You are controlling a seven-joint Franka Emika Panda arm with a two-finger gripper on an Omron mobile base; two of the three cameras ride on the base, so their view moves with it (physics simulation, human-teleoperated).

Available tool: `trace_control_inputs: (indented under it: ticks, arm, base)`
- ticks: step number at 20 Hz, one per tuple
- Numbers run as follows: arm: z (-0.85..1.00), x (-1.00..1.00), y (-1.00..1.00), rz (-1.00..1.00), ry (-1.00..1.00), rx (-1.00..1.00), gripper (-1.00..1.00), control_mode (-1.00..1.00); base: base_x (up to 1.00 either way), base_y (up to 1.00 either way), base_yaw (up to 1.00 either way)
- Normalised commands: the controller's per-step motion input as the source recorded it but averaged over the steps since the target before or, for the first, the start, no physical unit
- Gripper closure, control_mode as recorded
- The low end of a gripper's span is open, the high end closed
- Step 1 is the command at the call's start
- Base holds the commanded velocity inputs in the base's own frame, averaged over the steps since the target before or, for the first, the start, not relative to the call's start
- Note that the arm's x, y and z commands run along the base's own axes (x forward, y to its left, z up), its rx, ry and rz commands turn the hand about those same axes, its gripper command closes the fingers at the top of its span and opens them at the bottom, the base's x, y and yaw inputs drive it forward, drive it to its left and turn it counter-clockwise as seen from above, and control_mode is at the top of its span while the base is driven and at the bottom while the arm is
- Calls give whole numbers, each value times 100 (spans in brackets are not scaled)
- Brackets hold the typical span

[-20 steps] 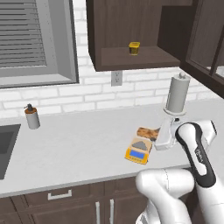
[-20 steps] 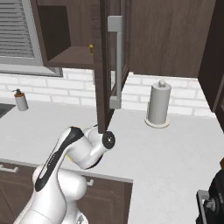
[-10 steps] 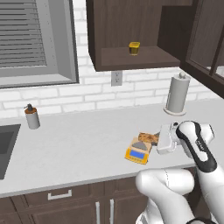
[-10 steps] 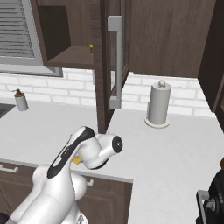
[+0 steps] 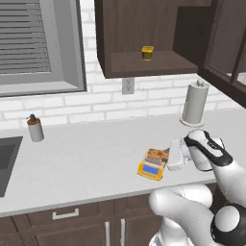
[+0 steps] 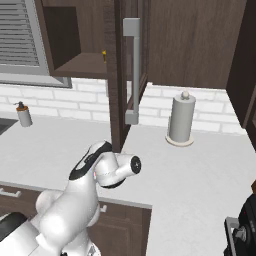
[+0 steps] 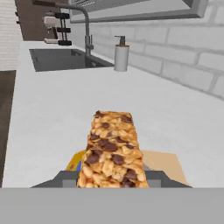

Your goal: Pick the bar and place it on the digital scale for weighing, and close the cabinet.

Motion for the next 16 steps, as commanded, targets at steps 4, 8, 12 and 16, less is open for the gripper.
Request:
trace_control_inputs:
  ticks: [4, 8, 12, 16]
  arm:
    - [-41, 39, 0, 6, 7, 0, 100, -100]
    - [-35, 34, -3, 6, 3, 0, 100, -100]
    - [-21, 22, -8, 6, 0, 0, 100, -100]
    - [-19, 3, -2, 6, 0, 0, -100, -100]
  base:
    - [0, 0, 0]
    - [0, 0, 0]
    - [0, 0, 0]
    - [0, 0, 0]
